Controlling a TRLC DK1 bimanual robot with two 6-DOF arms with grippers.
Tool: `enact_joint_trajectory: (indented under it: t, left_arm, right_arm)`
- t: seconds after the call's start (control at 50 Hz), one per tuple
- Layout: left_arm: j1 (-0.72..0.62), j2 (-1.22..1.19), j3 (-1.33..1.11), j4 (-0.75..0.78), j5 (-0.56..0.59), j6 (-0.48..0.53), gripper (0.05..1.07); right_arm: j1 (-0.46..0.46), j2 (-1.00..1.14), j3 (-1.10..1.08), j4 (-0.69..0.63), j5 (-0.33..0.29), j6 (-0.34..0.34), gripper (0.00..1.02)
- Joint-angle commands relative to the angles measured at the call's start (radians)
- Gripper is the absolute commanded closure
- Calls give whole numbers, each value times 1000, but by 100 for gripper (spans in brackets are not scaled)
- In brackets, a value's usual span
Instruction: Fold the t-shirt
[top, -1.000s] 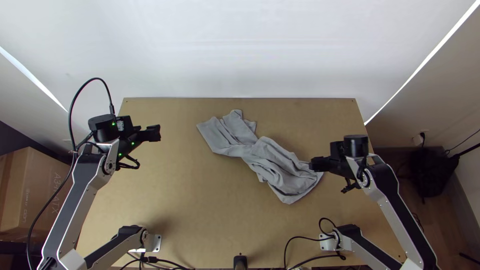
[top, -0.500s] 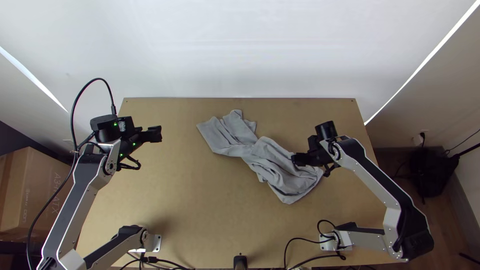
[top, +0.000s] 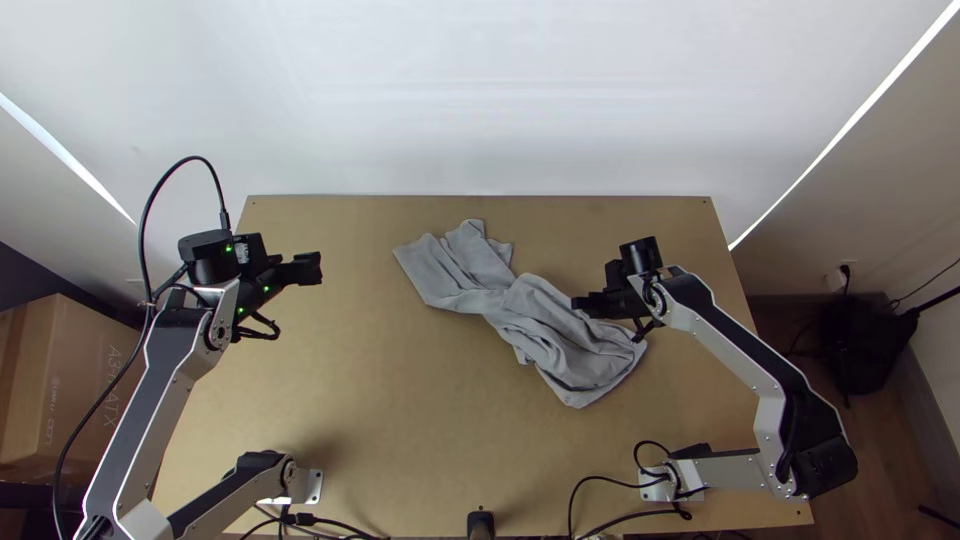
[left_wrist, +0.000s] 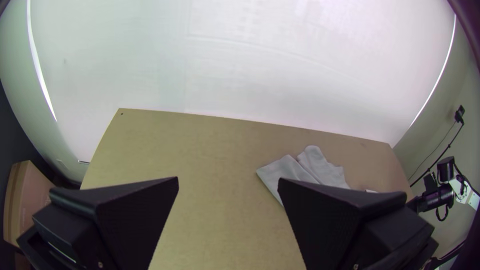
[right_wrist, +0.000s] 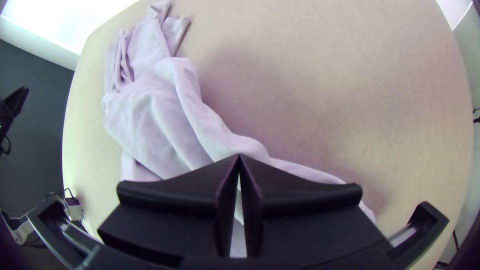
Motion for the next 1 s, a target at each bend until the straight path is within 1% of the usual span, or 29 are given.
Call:
enact_joint_trajectory:
  t: [0.0,0.04,0.06,0.08,0.12,0.14,0.16,0.18,0.24,0.26,0.28,0.42,0.46,0.54,0.58,0.6,0.78,0.8,0.86,0.88,0.94,0.96,0.98]
  left_arm:
    - [10,-20,31,-8,-8,-2,9]
    - [11,-20,31,-8,-8,0,9]
    - [11,-20,32,-8,-8,1,9]
    - [13,-19,34,-8,-8,3,9]
    - [14,-19,38,-9,-8,3,9]
    - [16,-17,41,-9,-8,3,9]
    - [16,-17,43,-12,-8,4,9]
    - [16,-16,45,-12,-8,6,9]
    - [17,-11,46,-12,-6,6,9]
    - [16,-11,46,-12,-8,6,9]
    - [16,-11,46,-12,-8,6,9]
    - [16,-10,45,-12,-6,4,9]
    - [16,-10,45,-12,-6,4,9]
    - [16,-11,46,-14,-6,4,9]
    - [17,-14,46,-14,-8,4,9]
    - [17,-16,46,-16,-8,4,9]
    - [37,-28,52,-31,-8,15,9]
    - [40,-30,52,-31,-8,18,9]
    - [48,-34,54,-31,-8,26,9]
    - [53,-34,54,-32,-8,26,9]
    - [54,-34,58,-39,-8,27,9]
    - [56,-36,60,-40,-8,29,9]
    - [59,-36,60,-42,-8,29,9]
  right_arm:
    - [-30,18,-11,22,-3,23,100]
    - [-33,23,-5,22,-3,18,100]
    - [-35,24,-1,20,-3,17,98]
    - [-33,21,3,14,-3,15,91]
    - [-33,5,-2,-5,-3,11,66]
    - [-33,-11,-7,-14,-3,6,50]
    - [-32,-22,-8,-23,-3,5,42]
    - [-30,-32,-8,-31,-3,2,35]
    - [-27,-41,-8,-51,-3,0,19]
    - [-24,-41,-7,-67,-3,-8,16]
    - [-23,-41,-4,-80,-3,-17,15]
    - [-18,-32,-27,-83,-3,-28,17]
    - [-18,-20,-30,-83,-3,-28,25]
    - [-15,-8,-28,-77,-3,-28,48]
    - [-9,-3,-30,-71,-3,-26,56]
    - [-6,0,-30,-64,-3,-21,59]
    - [2,44,-19,-63,-5,-15,59]
    - [3,49,-19,-61,-5,-15,63]
    - [2,58,-19,-48,-5,-15,80]
    - [2,61,-19,-40,-5,-15,82]
    - [0,67,-17,-37,-5,-17,83]
    - [-3,66,-16,-35,-5,-17,86]
    - [-6,66,-16,-28,-5,-15,92]
